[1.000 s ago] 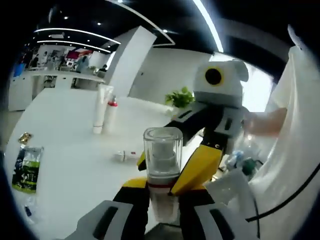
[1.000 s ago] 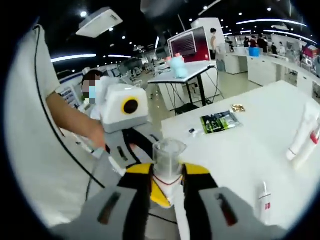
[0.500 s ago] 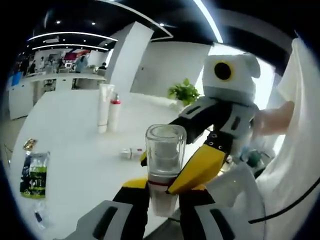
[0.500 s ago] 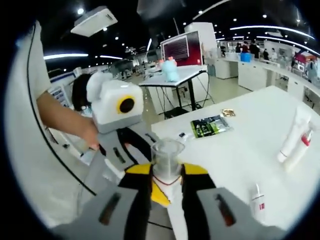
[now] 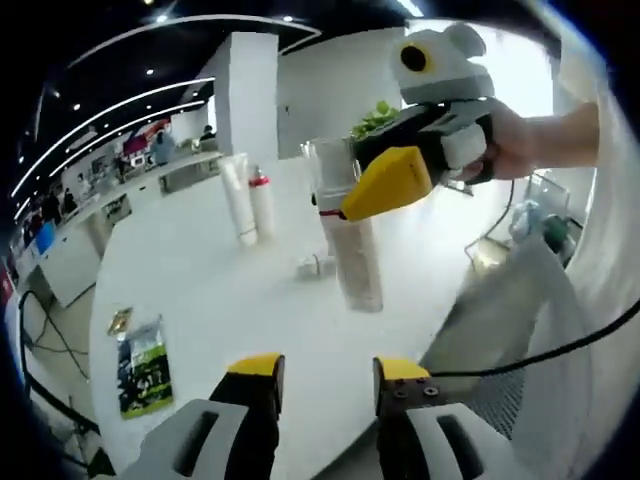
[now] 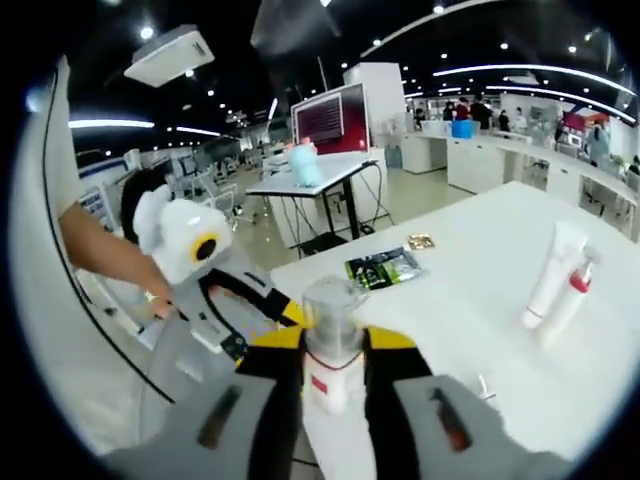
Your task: Arrange the skincare products in the storage area until every visible bottle or jar stands upright without overlapping.
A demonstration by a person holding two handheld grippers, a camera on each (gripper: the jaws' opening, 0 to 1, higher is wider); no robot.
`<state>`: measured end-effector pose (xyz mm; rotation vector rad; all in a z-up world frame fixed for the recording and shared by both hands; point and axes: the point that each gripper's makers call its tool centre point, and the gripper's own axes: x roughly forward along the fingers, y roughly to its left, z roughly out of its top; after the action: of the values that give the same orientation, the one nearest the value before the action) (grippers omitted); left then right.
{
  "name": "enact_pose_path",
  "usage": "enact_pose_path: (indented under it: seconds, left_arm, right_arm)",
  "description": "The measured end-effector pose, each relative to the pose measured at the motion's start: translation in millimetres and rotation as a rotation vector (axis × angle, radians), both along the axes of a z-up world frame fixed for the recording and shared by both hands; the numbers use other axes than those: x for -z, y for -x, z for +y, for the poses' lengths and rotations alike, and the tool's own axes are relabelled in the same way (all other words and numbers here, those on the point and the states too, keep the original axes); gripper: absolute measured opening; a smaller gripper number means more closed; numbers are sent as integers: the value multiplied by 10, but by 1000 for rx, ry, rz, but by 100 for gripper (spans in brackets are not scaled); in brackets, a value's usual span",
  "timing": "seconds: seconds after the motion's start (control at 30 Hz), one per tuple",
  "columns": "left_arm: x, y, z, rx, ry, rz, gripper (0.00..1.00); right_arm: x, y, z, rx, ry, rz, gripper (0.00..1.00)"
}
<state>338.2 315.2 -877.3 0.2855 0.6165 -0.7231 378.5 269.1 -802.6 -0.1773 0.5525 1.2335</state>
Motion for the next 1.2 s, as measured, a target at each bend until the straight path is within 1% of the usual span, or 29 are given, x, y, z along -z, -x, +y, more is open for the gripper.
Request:
enact_pose_path:
  seconds: [0.07,0.1,0.13,0.2,0.23,0.27,0.3,0.33,0.37,0.4,0.43,0.5,0.57,0.67,0.7,0.77,0.83,0.93,1.03,1.1,1.13,1.2]
  left_arm:
    - [57,-18,56,-16,-10,7,41]
    - [125,-46,146,-46,-52,7,45]
    - [203,-52,196,-52,-89,9,47]
    - [292,-39,232,-47,-125,21,45]
    - [370,-34,248,-55,-141,26,45]
    - [425,-31,246,-64,-144,30,46]
    - [444,-32,248,-66,-148,31,46]
    - [522,-29,236,-67,-151,52,46]
    - [548,-31,241,-71,-162,65,46]
    - [557,-43,266,-77,-181,62,44]
    - [553,-64,324,-96,-198,47,42]
    - [564,-67,390,-130,-188,68,35]
    - [630,-67,455,-159,-207,100,36]
    - [670,-58,475,-166,-213,114,36]
    - [708,-47,514,-165,-241,122,36]
    - [721,-44,524,-171,-240,130,36]
    - [743,-37,542,-175,-246,138,36]
    - [780,-18,564,-174,-263,151,36]
    - [785,-16,576,-174,-267,152,35]
    - [788,-11,578,-173,-269,154,35]
    - [801,-7,585,-171,-276,156,35]
    - [804,-2,586,-169,-278,158,35]
  right_arm:
    - [-1,-79,-48,22,3,-3,21]
    - [-8,-140,-79,38,2,-2,21]
    - [-12,-188,-101,50,3,-6,21]
    - [-18,-328,-155,80,5,-12,21]
    - [-18,-375,-171,92,6,-14,21]
    - [-16,-425,-185,102,6,-17,21]
    - [-12,-487,-197,111,4,-12,21]
    - [-9,-538,-209,123,4,-13,21]
    - [-2,-587,-219,133,4,-18,21]
    - [7,-630,-224,139,5,-19,21]
    - [23,-692,-230,150,4,-18,21]
    - [73,-803,-235,171,6,-16,21]
    - [150,-901,-239,187,19,-18,21]
    - [219,-982,-238,203,23,-10,22]
    - [292,-1078,-234,224,25,-7,22]
    - [377,-1189,-230,250,24,6,22]
    - [404,-1232,-220,259,23,10,22]
    - [463,-1357,-203,279,19,15,22]
    - [513,-1478,-195,291,36,-4,22]
    - [522,-1520,-201,297,39,-12,22]
    - [540,-1606,-211,308,41,-23,22]
    - [551,-1697,-218,331,38,-38,22]
